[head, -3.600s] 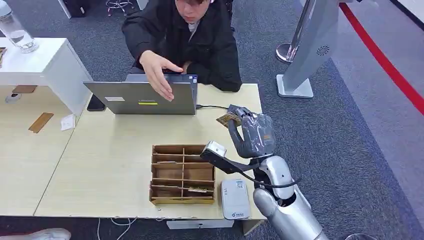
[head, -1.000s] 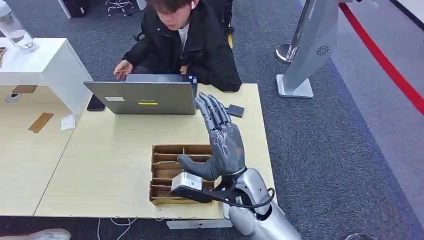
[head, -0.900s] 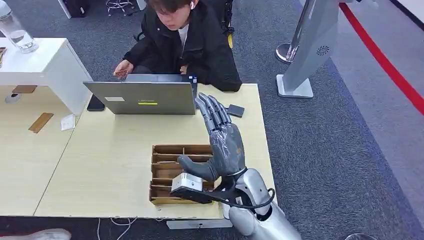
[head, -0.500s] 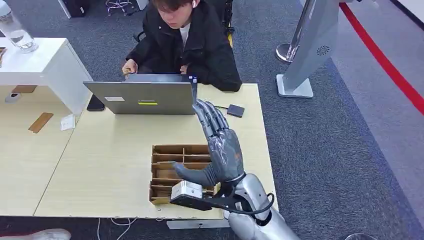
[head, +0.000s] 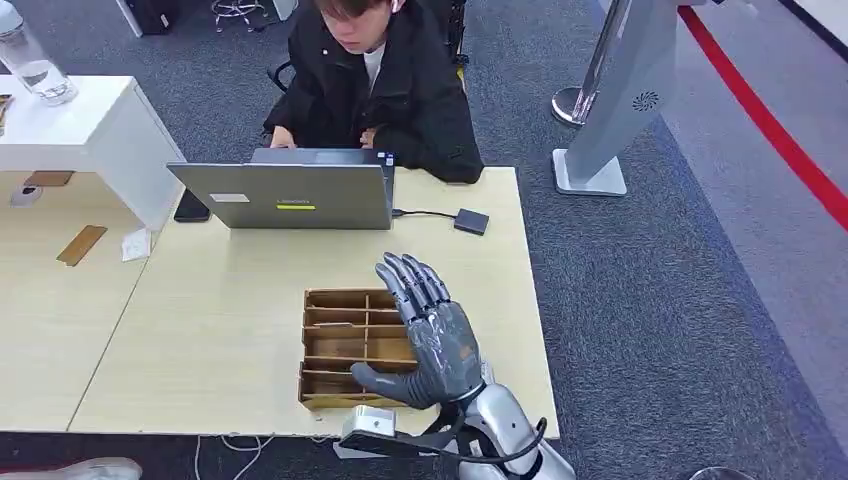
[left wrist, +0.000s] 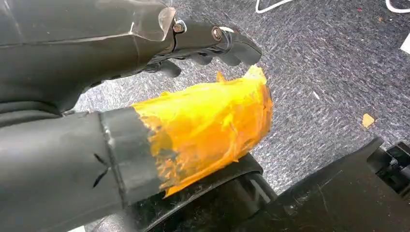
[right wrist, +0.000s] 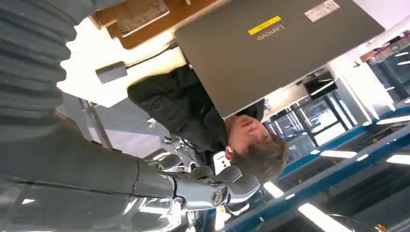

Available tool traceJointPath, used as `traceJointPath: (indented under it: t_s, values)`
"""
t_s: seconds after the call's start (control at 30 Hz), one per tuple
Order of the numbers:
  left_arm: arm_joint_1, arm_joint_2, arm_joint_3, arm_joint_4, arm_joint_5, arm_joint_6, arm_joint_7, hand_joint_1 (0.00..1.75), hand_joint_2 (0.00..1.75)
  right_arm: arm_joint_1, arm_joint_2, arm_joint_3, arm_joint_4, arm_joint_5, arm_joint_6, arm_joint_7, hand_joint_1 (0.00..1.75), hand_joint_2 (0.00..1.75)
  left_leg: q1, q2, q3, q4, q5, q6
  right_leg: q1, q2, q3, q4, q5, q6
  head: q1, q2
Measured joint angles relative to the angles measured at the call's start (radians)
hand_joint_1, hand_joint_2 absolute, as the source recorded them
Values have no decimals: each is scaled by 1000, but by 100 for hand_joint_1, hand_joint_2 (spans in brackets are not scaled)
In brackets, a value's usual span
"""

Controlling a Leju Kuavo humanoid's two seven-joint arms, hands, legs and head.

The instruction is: Pass the card to the sensor for recognition and then transmit it.

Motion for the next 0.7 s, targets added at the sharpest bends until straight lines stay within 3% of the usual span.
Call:
traceJointPath:
  t_s: [0.7]
  values:
    - [0, 0, 0, 0, -14, -1, 1, 0, 0, -1, -6, -8, 80, 174, 6, 109, 0, 175, 0, 0, 0, 0, 0, 0, 0, 0, 0, 0, 0, 0, 0, 0]
